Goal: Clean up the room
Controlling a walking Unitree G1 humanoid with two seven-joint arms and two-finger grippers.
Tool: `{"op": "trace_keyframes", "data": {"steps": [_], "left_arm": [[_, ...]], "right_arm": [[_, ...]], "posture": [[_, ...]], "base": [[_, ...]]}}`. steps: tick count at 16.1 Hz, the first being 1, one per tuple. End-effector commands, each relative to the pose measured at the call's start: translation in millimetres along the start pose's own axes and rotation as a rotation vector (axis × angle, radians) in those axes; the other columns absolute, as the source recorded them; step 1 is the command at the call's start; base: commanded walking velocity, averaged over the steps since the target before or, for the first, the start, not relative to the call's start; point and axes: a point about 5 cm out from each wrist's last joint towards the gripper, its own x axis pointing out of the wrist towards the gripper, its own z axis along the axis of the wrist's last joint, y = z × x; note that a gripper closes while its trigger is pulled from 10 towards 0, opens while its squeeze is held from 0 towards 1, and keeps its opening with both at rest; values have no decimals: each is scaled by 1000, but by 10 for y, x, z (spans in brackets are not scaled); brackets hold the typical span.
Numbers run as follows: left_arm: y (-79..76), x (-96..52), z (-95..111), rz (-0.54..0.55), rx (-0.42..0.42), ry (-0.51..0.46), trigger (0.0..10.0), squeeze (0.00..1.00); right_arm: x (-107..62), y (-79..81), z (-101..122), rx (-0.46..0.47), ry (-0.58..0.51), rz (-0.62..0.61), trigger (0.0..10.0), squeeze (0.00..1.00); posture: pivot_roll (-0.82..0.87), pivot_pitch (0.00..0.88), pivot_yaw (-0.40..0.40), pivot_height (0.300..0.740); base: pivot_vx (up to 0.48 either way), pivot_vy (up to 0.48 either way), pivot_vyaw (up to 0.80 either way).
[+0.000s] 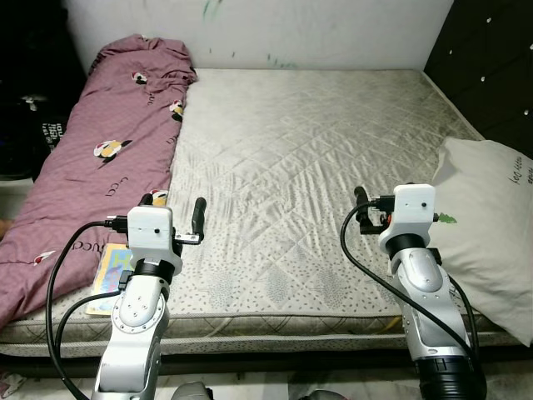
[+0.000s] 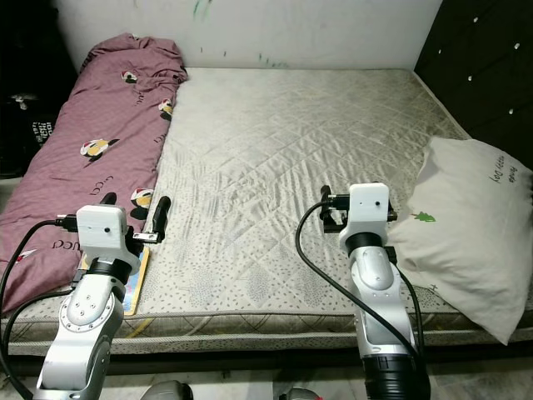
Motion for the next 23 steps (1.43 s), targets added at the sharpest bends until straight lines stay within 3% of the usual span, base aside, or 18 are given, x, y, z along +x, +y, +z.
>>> {"op": "trace_keyframes", "data": {"steps": [1, 7, 15, 23], "left_arm": [[15, -7, -22, 2, 7, 12, 10000, 0], [13, -3, -26, 4, 10, 10, 10000, 0], [9, -4, -26, -2, 9, 8, 10000, 0], [1, 7, -25, 0, 5, 8, 10000, 0]], "right_arm": [[-3, 8, 6, -2, -7, 0, 10000, 0], [9, 30, 9, -20, -12, 24, 10000, 0], [15, 49, 5, -25, -14, 35, 10000, 0], [17, 47, -18, -26, -7, 31, 10000, 0]], "posture": [[19, 29, -22, 740], [23, 22, -26, 740], [22, 16, -26, 740], [20, 18, -29, 740]], "base": [[0, -240, 0], [0, -122, 0], [0, -271, 641], [0, -271, 0]]}}
